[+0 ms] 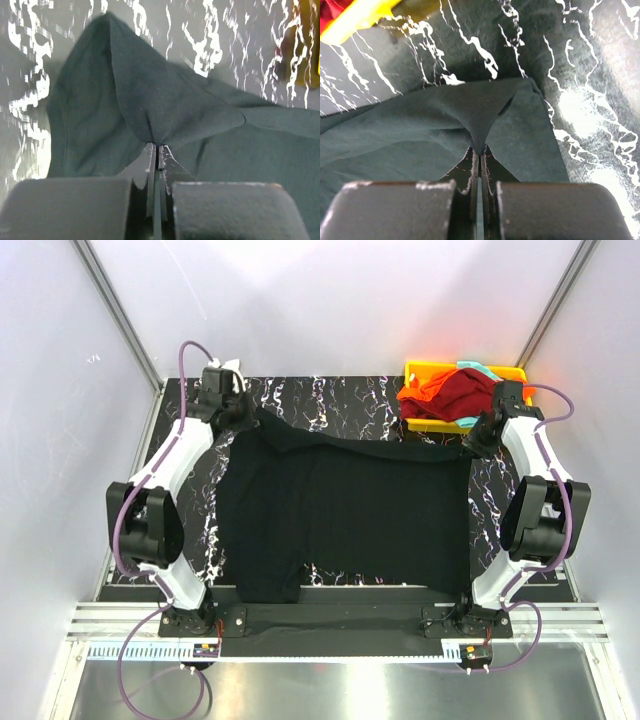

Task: Fold and stack the t-shirts
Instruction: Fold the tshirt

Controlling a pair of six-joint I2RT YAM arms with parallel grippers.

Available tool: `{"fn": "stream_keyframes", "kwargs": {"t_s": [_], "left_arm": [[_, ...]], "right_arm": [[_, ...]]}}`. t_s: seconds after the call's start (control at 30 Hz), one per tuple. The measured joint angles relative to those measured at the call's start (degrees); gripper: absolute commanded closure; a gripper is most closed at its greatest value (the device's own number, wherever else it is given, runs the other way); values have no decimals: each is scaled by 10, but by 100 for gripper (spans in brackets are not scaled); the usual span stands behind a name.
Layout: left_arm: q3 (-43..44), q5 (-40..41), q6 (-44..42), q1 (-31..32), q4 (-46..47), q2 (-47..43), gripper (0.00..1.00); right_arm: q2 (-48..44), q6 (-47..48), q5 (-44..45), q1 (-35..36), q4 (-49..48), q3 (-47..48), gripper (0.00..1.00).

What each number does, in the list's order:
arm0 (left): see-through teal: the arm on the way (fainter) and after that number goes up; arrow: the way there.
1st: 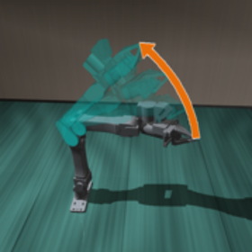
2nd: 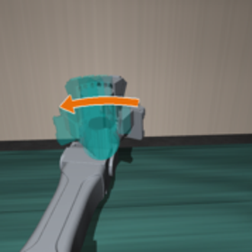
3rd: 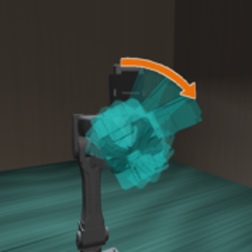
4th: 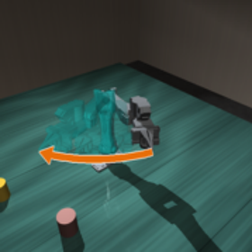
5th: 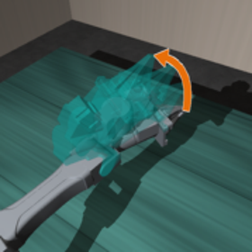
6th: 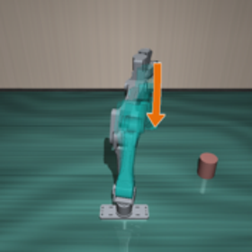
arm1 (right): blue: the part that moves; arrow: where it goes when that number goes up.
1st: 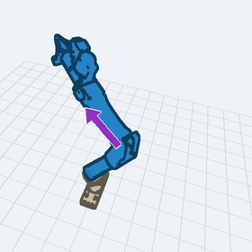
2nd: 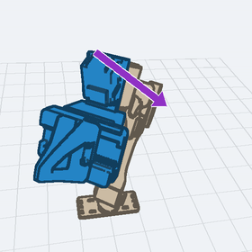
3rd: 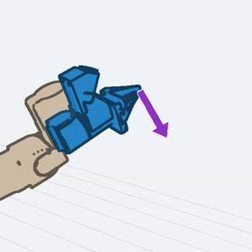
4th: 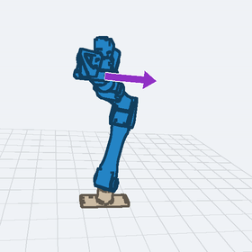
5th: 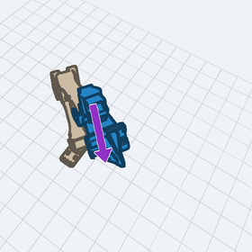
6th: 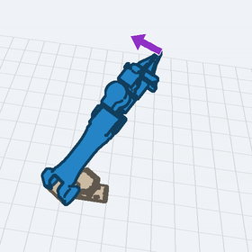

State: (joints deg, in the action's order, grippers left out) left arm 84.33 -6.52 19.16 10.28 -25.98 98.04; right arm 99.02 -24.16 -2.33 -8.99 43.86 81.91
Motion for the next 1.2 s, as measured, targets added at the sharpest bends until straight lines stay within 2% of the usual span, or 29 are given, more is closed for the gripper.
{"fn": "stream_keyframes", "kwargs": {"t_s": [0.5,1.2], "left_arm": [[-84,-46,35,-31,-71,-60,100],[-183,-68,64,-42,-82,-75,100]], "right_arm": [[0,19,-7,0,28,-25,100],[28,19,3,-4,40,-29,100]]}}
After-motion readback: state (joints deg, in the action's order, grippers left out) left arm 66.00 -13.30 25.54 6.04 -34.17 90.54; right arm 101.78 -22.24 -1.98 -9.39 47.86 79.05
